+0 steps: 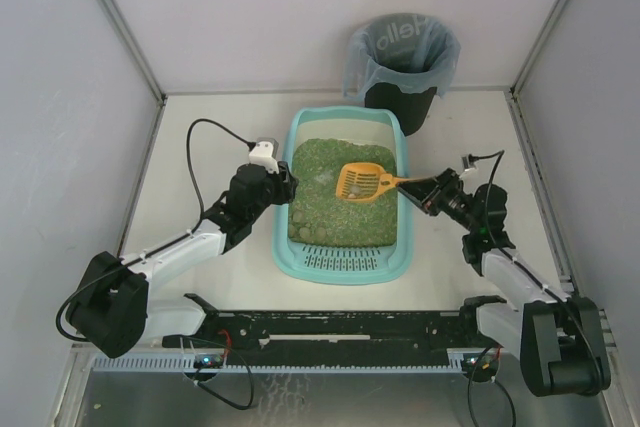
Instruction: Clean the litter box
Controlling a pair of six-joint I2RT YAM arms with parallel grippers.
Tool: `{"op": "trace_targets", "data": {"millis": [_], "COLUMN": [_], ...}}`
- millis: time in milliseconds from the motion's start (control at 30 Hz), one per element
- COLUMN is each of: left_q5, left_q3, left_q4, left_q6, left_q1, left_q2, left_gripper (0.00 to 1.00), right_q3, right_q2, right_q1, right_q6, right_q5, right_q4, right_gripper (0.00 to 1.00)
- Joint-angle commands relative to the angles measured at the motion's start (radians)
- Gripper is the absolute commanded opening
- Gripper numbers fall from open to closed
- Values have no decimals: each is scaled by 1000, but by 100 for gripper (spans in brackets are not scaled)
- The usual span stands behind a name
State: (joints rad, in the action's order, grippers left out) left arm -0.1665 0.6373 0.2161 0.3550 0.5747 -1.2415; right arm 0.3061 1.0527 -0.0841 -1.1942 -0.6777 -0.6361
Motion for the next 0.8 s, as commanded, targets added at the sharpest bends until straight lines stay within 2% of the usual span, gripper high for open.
{"op": "trace_targets", "data": {"millis": [0, 67, 200, 333, 400, 567, 767], "left_q5": [40, 38, 52, 34, 49, 48, 39], "left_q3": [28, 30, 32, 26, 32, 35, 33], "left_q4": [26, 26, 26, 28, 31, 26, 27], "left_q6": [9, 10, 13, 8, 12, 11, 11], "left_q1": [16, 16, 16, 16, 17, 16, 16], "left_q2": [12, 12, 7, 14, 2, -6, -5], "left_gripper": [48, 49, 49, 49, 49, 49, 49], "right_q3": [50, 96, -4, 81, 79, 113, 290], "right_q2": [-25, 13, -33, 41, 50, 34, 52], "right_q1": [-29, -48, 32, -20, -14, 2, 36], "right_q6": [38, 65, -24, 22, 0, -7, 2], "right_q5": [-5, -101, 46, -112, -100, -27, 9], "right_q4": [-31, -49, -48, -108, -118, -73, 71], "right_gripper": [0, 0, 0, 0, 0, 0, 0]}}
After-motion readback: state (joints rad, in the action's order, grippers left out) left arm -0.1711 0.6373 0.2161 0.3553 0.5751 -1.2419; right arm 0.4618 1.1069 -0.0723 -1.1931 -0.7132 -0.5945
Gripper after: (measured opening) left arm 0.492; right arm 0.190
